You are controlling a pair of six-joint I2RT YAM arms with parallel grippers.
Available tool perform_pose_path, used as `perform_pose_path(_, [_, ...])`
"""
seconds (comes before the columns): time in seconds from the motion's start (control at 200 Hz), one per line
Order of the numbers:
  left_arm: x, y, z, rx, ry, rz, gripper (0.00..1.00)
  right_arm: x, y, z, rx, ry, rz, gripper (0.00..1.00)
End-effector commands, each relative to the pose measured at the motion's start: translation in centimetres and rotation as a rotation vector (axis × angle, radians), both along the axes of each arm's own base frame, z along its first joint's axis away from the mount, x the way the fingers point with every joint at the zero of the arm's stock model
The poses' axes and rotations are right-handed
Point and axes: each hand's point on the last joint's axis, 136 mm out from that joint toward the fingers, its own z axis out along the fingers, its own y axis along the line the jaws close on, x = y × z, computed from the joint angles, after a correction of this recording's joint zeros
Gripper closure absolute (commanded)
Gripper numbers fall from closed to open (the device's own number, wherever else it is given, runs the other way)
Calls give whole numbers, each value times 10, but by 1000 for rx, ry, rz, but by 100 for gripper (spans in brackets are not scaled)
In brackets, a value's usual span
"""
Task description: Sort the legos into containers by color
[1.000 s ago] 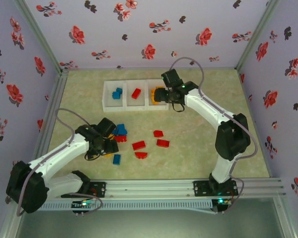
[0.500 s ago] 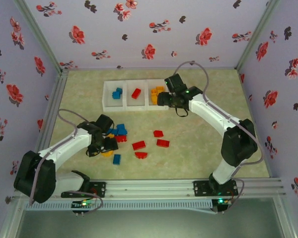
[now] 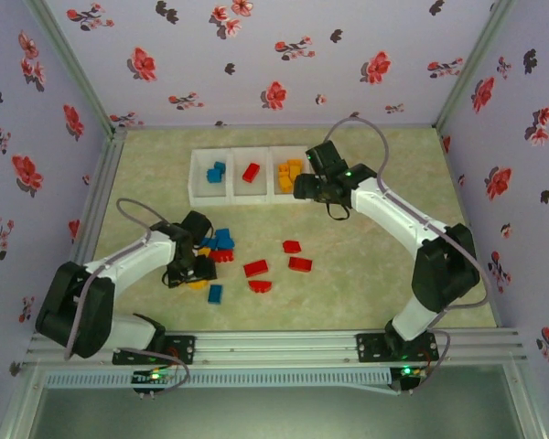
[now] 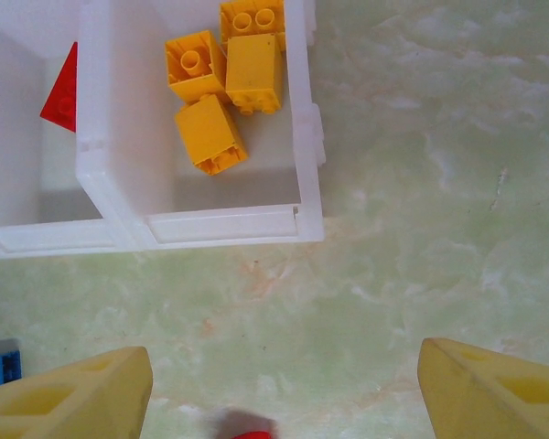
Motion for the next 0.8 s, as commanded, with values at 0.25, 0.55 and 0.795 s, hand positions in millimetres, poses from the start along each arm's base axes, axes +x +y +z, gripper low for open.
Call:
perform_pose_path(0.25, [7,0,-3,13,1,-16,42,-7,-12,12,-19,-30,-37,22])
perform_pose_path(0.55, [24,-3,40,4,-86,-27,49,-9,-18,17,-28,-47,-45,22])
perform_pose_path(0.795, [52,-15,94,-13,-175,-74,49,-13,-25,19,-39,-58,-54,22])
